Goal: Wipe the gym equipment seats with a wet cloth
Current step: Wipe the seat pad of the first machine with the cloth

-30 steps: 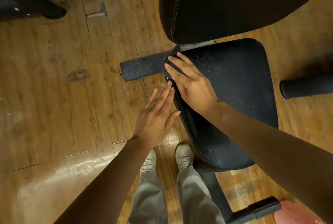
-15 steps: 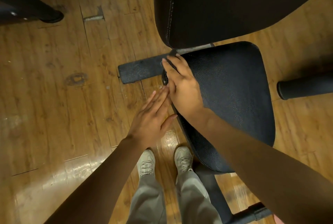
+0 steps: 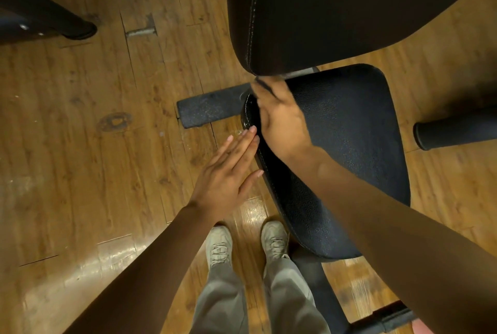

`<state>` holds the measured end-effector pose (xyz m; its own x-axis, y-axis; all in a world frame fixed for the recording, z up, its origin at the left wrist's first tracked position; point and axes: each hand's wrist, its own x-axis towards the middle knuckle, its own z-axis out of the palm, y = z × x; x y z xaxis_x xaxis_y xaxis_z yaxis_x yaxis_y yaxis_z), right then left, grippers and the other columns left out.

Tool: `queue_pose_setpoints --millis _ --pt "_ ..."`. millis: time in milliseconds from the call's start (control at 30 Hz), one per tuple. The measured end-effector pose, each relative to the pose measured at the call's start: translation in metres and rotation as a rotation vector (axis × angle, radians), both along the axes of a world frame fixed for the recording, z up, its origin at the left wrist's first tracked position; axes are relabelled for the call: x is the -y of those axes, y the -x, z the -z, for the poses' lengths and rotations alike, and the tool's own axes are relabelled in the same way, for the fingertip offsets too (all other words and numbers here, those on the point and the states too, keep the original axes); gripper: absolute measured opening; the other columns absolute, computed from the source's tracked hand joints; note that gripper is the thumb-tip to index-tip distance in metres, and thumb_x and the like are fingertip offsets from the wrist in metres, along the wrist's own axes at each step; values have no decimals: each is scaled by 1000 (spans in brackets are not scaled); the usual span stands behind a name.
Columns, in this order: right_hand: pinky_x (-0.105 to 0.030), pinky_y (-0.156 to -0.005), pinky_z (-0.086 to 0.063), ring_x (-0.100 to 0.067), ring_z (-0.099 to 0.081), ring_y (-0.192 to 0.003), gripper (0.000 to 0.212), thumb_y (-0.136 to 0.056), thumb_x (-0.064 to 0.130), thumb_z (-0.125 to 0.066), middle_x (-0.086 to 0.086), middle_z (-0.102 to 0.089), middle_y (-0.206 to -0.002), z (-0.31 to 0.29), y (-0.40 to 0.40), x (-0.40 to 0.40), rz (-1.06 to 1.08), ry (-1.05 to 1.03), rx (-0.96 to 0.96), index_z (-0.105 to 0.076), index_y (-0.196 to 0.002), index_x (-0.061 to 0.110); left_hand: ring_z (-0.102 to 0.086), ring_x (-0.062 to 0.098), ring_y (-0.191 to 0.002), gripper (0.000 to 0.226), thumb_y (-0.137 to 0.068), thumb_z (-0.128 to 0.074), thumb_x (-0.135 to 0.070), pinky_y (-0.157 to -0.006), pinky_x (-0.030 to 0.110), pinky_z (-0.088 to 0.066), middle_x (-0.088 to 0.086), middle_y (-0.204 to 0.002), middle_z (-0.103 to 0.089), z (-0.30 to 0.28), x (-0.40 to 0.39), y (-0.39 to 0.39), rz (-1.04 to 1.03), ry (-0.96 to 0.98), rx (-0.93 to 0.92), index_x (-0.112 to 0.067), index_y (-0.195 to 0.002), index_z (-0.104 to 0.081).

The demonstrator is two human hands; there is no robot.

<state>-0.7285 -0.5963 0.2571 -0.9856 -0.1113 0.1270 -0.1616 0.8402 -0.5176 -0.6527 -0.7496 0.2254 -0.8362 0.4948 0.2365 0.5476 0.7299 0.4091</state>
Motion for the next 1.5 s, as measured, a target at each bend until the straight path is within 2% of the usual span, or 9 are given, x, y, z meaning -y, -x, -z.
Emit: queue_pose_setpoints --millis 100,200,267,367,500,667,833,1133,1500 --pt "-56 -101 -50 -45 -47 -134 46 -85 -16 -60 -27 -54 -136 1 -2 3 -155 -7 25 -60 -130 -7 -38 20 -143 53 -103 -47 -32 -123 35 -22 13 -155 -38 2 -1 -1 -9 -29 -9 1 -145 -44" --pt "-52 -105 -47 -39 -40 -141 49 -91 -11 -51 -21 -49 -145 -6 -2 -16 -227 -109 45 -54 -139 1 -40 21 -142 53 -103 -49 -30 -120 40 -30 13 -155 -38 3 1 -1 -5 -33 -34 1 -145 -44" --pt "-47 -104 -48 -36 -43 -138 49 -93 -3 -43 -18 -49 -145 -10 -4 -43 -107 -155 24 -55 -140 6 -40 22 -142 53 -102 -50 -30 -118 41 -32 14 -155 -38 3 0 0 6 -25 -42 1 -145 -44" --pt "-48 -106 -44 -35 -35 -142 52 -94 -8 -48 -17 -41 -151 -9 -14 -75 153 -152 67 -50 -144 7 -40 22 -142 54 -102 -50 -31 -118 41 -32 14 -155 -38 1 0 1 12 -16 -36 1 -145 -44" --pt "-50 -116 -35 -40 -26 -147 50 -95 -14 -44 -22 -40 -151 0 -20 -57 245 -78 32 -47 -144 -2 -37 20 -144 53 -103 -46 -32 -119 41 -30 12 -156 -36 -2 1 3 11 16 -19 -1 -146 -43" --pt "-45 -116 -35 -39 -33 -144 42 -100 4 -40 -20 -48 -145 2 -32 -33 11 36 -20 -53 -140 -2 -32 20 -146 51 -105 -40 -31 -121 40 -26 10 -157 -36 -4 5 8 37 28 35 -3 -147 -43" --pt "-41 -115 -36 -35 -28 -148 46 -100 2 -51 -15 -43 -151 3 -58 -37 -101 -43 1 -47 -146 3 -27 19 -148 53 -105 -36 -36 -123 37 -19 9 -158 -34 -9 13 13 73 87 85 -5 -148 -41" --pt "-48 -116 -37 -37 -29 -147 45 -103 18 -45 -18 -41 -153 0 -75 -35 -59 -171 -38 -47 -147 8 -28 21 -147 58 -103 -34 -40 -123 38 -18 12 -157 -37 -28 12 22 132 161 133 -2 -146 -44" --pt "-47 -119 -32 -39 -29 -146 46 -102 11 -51 -19 -41 -153 6 -100 -28 6 -129 -66 -46 -148 9 -21 24 -150 62 -101 -31 -40 -122 41 -21 13 -162 -25 -33 16 39 233 339 151 -4 -152 -33"
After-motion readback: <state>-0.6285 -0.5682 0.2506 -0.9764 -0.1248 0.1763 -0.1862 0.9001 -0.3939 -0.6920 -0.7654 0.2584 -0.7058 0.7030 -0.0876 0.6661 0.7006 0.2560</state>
